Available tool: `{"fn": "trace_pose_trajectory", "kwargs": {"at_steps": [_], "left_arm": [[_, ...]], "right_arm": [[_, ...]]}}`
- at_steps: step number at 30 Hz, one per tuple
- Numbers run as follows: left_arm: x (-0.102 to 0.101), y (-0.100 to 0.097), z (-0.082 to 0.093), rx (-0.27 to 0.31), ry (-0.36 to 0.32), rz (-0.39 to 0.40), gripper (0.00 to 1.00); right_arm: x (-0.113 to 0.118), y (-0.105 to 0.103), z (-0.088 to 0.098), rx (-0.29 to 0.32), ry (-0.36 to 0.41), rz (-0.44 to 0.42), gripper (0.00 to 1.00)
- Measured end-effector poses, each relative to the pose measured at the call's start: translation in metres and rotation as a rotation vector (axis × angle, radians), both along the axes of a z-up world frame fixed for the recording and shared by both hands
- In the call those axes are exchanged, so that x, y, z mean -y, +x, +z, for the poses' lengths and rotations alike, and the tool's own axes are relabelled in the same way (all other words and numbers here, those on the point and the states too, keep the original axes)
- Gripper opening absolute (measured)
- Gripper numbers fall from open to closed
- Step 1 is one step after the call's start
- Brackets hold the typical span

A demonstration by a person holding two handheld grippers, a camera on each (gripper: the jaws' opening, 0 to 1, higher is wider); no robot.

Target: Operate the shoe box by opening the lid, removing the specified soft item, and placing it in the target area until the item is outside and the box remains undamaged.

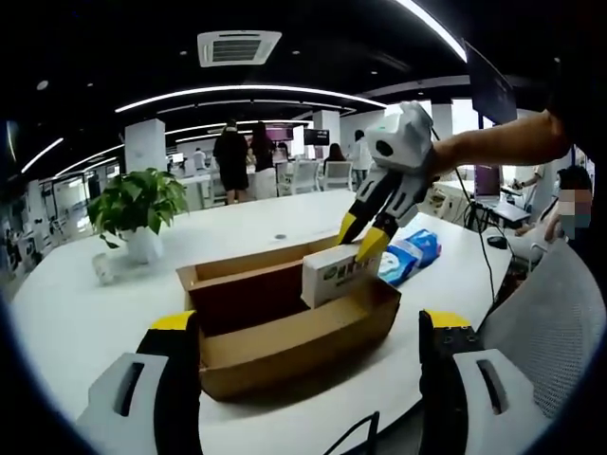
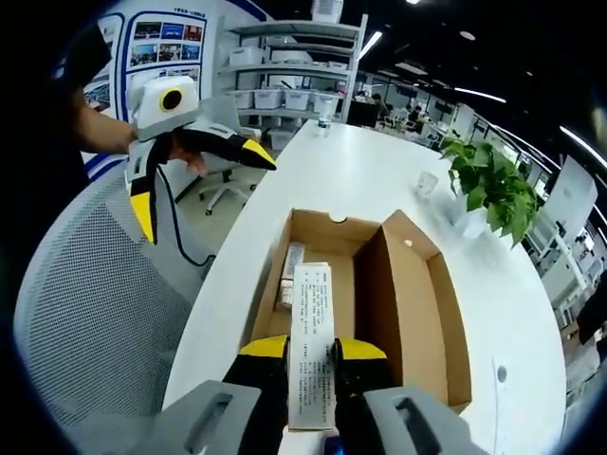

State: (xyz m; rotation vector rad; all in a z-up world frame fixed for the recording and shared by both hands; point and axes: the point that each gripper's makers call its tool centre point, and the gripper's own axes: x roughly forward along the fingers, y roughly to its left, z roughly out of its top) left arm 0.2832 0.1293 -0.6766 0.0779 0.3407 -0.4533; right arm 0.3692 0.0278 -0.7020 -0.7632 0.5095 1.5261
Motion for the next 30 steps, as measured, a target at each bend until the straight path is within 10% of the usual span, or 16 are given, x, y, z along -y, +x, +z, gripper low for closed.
{"fn": "trace_pose_trajectory", "kwargs": {"at_steps": [30], "left_arm": [[0.004,-0.001,-0.004,-0.019,0.012,-0.011,1.0]], "right_arm": [[0.071,0.039,0.036,0.062,0.014,-0.096,0.13]]}}
